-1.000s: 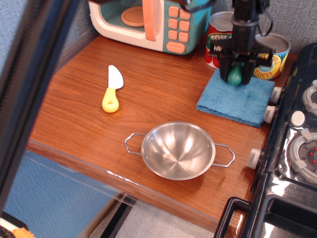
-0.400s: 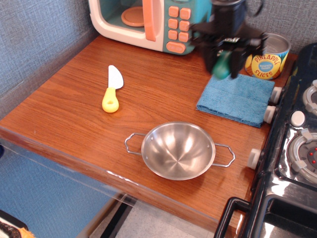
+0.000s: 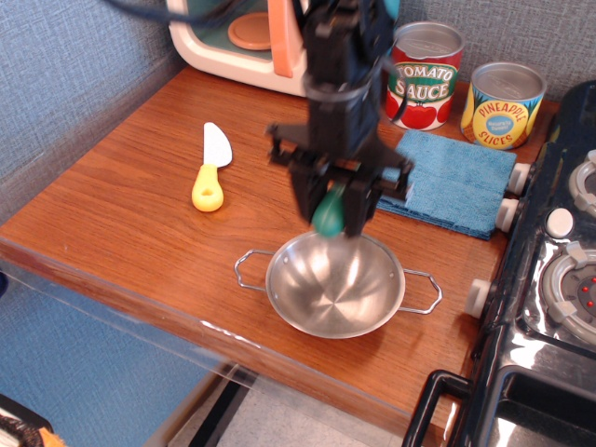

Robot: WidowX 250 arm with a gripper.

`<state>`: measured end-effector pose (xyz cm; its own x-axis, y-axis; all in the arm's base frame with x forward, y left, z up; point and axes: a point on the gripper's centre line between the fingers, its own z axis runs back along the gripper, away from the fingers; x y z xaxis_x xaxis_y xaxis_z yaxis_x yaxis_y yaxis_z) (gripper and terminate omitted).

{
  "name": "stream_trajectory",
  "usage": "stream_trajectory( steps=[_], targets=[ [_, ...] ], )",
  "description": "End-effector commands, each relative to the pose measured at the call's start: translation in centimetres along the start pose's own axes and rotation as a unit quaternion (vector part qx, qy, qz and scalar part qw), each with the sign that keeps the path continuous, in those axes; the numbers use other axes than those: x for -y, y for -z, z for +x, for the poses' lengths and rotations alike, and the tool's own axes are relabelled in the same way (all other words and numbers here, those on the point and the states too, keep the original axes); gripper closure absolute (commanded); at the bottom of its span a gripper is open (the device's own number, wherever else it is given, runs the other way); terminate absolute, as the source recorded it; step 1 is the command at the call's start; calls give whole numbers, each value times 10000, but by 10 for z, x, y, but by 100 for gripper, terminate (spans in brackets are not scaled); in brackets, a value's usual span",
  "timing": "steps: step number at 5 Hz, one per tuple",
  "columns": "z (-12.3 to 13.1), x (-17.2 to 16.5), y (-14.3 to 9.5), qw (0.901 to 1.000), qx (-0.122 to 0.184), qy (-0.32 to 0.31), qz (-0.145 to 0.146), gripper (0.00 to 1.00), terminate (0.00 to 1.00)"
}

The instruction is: Put the pickle inside the bowl.

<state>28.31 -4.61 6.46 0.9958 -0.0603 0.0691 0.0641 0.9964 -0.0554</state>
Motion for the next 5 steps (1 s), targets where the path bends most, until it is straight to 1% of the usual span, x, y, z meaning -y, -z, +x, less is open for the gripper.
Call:
stream_trajectory(
  steps=[1,2,3,4,5],
  targets=[
    [-12,2,-1,9997,28,238,17,100,0],
    [-13,6,5,9996,-16,263,31,0,0],
    [-14,11,7,9992,-35,380,88,0,0],
    [-15,12,-1,9993,68,364,65,0,0],
    [-11,1,-25,9993,302,235,42,0,0]
  ],
)
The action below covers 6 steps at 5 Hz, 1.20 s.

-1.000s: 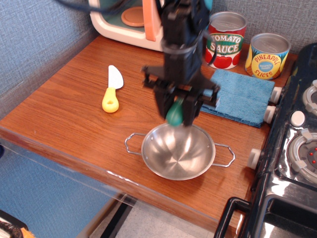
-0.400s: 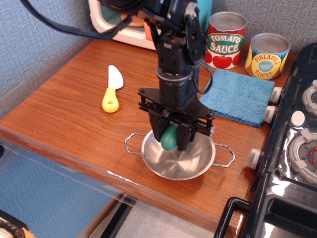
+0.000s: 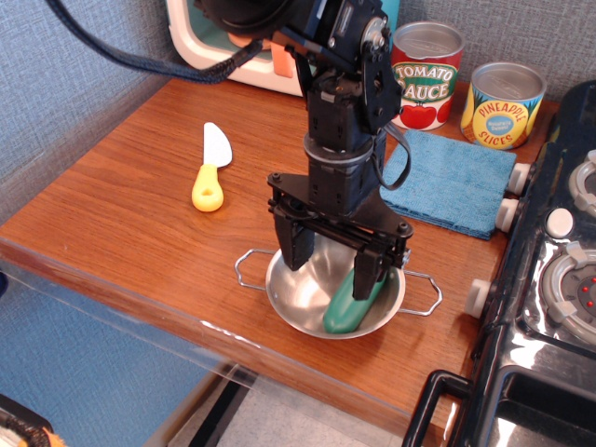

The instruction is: Put the pickle inside the bowl.

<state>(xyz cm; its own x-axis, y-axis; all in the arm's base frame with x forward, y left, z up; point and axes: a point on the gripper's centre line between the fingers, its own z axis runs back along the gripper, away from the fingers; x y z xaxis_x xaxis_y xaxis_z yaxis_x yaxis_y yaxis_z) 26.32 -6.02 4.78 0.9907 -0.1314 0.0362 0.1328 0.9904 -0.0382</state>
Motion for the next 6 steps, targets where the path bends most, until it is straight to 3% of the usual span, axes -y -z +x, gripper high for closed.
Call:
stream_trajectory(
  steps=[1,2,4,5,6],
  targets=[
    [12,-44,-75,9958,788,-451,65,0,0],
    [19,-61,-79,9939,849,-702,74,0,0],
    [23,-69,-71,9958,570,-700,162,0,0],
    [23,-69,-71,9958,570,-700,162,0,0],
    [23,-69,-71,9958,570,-700,162,0,100]
  ],
)
